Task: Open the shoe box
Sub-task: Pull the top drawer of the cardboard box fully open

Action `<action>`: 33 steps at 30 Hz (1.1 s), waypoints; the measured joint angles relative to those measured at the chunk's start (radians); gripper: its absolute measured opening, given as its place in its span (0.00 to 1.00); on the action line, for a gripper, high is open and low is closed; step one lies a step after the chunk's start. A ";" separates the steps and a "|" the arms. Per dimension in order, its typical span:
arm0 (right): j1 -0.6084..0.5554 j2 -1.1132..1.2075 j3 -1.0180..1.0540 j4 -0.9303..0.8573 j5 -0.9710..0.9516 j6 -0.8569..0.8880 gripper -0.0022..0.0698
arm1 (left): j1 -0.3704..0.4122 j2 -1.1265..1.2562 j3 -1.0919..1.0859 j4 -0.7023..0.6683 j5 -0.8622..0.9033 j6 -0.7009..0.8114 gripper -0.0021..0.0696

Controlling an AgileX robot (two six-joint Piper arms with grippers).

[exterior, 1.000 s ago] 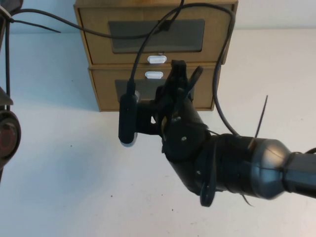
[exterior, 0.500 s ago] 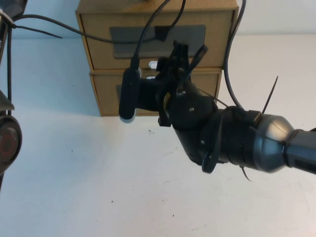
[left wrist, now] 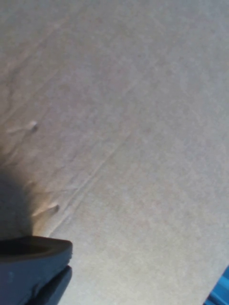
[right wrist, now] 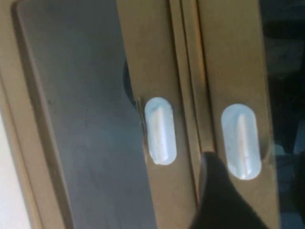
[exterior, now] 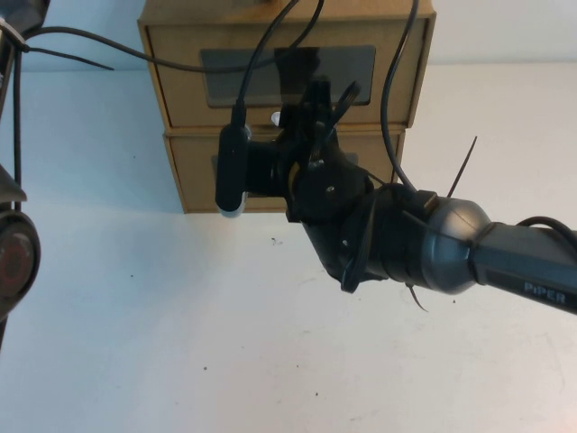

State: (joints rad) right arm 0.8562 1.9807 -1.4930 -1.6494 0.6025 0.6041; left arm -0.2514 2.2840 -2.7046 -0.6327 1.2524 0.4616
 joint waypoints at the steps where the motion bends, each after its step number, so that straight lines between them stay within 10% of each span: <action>1: -0.005 0.002 0.000 0.000 -0.002 0.000 0.45 | 0.000 0.000 0.000 0.000 0.000 -0.003 0.02; 33: -0.052 0.004 -0.011 -0.011 -0.131 0.000 0.32 | 0.000 0.000 0.000 0.000 -0.002 -0.074 0.02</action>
State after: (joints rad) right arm 0.8047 1.9852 -1.5036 -1.6602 0.4713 0.6041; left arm -0.2514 2.2840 -2.7046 -0.6327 1.2506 0.3878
